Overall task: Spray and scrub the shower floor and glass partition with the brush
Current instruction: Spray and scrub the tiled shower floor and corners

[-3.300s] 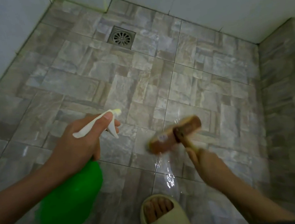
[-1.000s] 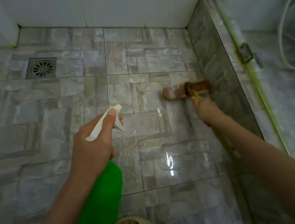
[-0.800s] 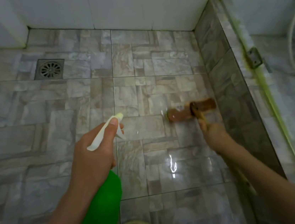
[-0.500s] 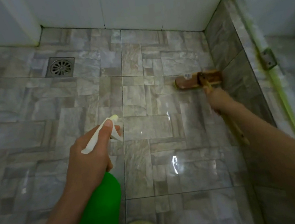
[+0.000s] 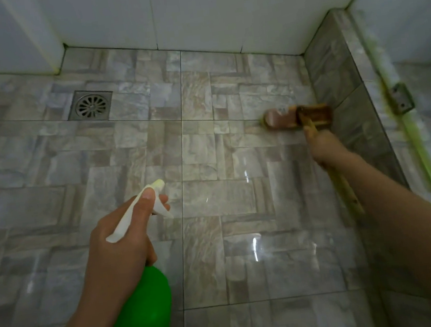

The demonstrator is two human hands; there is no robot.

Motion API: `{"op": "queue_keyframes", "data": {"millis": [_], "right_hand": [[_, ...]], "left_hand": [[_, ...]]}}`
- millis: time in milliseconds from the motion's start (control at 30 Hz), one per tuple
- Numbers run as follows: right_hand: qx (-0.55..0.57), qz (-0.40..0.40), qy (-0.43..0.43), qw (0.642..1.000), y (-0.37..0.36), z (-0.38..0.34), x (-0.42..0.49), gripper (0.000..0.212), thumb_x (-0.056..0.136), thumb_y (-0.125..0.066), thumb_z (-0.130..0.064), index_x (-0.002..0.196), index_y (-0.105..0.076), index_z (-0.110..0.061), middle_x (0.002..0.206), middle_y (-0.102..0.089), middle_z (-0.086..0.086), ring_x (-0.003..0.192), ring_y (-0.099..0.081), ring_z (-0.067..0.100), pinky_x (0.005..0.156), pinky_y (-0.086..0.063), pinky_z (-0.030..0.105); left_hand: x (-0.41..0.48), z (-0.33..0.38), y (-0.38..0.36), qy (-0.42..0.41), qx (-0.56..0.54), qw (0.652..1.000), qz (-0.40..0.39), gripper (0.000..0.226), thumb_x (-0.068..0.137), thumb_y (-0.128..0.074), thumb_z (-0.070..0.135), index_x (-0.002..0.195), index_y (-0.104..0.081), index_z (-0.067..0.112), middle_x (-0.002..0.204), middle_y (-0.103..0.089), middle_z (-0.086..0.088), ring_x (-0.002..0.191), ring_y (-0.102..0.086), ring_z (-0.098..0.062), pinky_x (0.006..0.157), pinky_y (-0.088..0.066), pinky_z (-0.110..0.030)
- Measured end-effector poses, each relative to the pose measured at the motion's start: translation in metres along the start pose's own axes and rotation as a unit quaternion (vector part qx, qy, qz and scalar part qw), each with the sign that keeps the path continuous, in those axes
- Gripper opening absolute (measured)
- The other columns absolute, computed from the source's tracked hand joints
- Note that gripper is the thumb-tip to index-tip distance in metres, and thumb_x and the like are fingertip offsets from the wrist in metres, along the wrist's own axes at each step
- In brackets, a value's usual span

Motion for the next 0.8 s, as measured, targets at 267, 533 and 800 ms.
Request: {"op": "queue_keyframes", "data": {"millis": [267,533,800], "right_hand": [[0.013,-0.004,0.007,1.0,0.007,0.004,-0.022,0.048,0.102,-0.033,-0.032,0.08,-0.056,0.003,0.066,-0.058,0.019,0.053,-0.052,0.029,0.054,-0.049,0.037],[-0.018,0.024,0.045,0.999,0.025,-0.061,0.02,0.044,0.105,-0.017,-0.018,0.126,-0.047,0.007,0.125,-0.055,0.029,0.111,-0.056,0.041,0.094,-0.046,0.048],[-0.074,0.01,0.038,0.996,-0.021,0.016,-0.031,0.043,0.105,-0.018,-0.021,0.133,-0.04,0.003,0.11,-0.059,0.022,0.099,-0.062,0.036,0.067,-0.045,0.037]], "left_hand": [[0.017,-0.003,0.001,-0.014,0.008,1.0,-0.018,0.042,0.074,-0.043,0.082,0.089,-0.075,0.059,0.09,-0.073,-0.028,0.037,-0.05,-0.018,0.055,-0.047,-0.031],[0.03,0.008,-0.004,-0.031,-0.001,0.999,-0.021,0.04,0.076,-0.044,0.082,0.093,-0.073,0.061,0.095,-0.073,-0.029,0.039,-0.05,-0.017,0.055,-0.048,-0.032],[0.042,0.016,-0.008,-0.022,-0.014,1.0,-0.01,0.031,0.087,-0.05,0.077,0.093,-0.074,0.06,0.098,-0.071,-0.032,0.042,-0.052,-0.018,0.051,-0.048,-0.03]]}}
Point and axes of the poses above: each hand's wrist, its own x-axis towards the middle knuckle, its own y-axis out of the back of the hand, z = x × y, the point moved 3 cm from there along x, towards the middle knuckle
